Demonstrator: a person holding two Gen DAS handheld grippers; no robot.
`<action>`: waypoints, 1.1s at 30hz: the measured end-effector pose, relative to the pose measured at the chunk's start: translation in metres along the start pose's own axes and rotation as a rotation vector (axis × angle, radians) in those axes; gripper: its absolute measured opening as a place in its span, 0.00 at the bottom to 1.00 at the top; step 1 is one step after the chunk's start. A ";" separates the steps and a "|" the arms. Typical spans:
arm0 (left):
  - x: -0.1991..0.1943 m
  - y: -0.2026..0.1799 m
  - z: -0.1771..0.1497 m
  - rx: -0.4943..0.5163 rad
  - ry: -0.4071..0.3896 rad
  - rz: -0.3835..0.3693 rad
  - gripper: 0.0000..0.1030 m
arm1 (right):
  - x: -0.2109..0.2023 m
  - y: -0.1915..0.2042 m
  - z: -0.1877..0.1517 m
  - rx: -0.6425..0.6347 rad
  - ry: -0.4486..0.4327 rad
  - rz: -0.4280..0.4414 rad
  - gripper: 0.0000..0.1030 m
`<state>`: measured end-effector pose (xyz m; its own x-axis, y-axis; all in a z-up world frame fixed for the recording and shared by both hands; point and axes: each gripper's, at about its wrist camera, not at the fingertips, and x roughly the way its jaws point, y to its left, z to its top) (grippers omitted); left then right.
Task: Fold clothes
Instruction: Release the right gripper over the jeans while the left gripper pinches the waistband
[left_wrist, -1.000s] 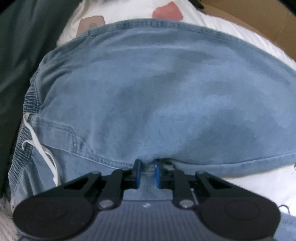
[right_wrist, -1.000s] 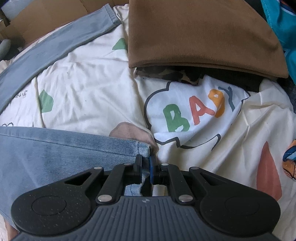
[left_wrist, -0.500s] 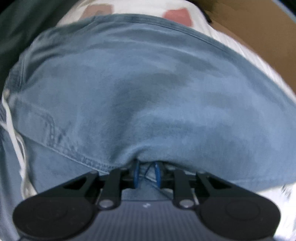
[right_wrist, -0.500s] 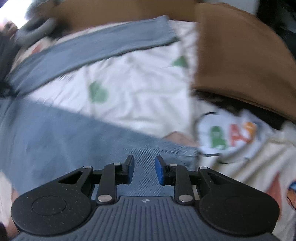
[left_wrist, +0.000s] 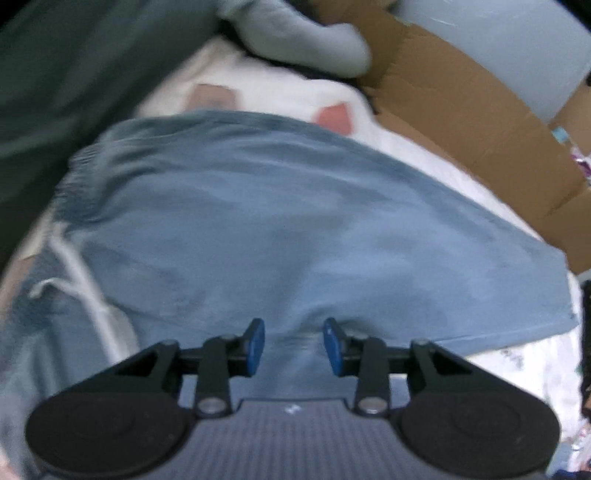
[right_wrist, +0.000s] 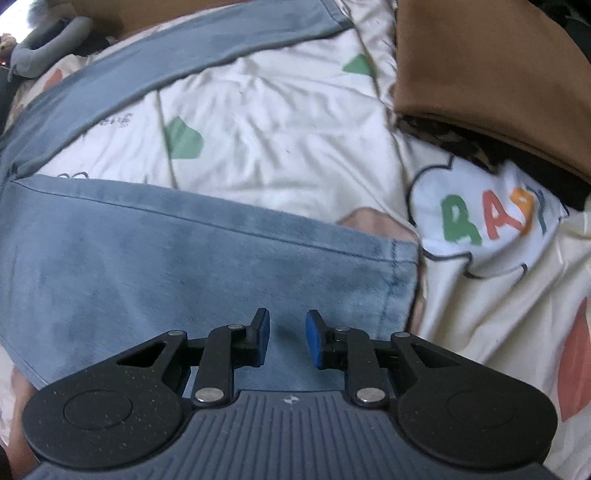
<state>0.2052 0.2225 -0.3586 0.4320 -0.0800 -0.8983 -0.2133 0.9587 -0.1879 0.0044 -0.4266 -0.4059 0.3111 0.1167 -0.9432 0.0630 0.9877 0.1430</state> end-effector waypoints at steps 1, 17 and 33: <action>0.001 0.010 -0.002 -0.015 0.009 0.017 0.35 | 0.002 0.000 -0.001 0.003 0.007 -0.002 0.27; -0.026 0.142 -0.065 -0.136 -0.038 0.249 0.34 | 0.013 -0.003 -0.020 -0.057 0.081 -0.054 0.25; -0.010 0.194 -0.070 -0.196 0.038 0.470 0.03 | 0.017 -0.003 -0.012 -0.045 0.111 -0.049 0.25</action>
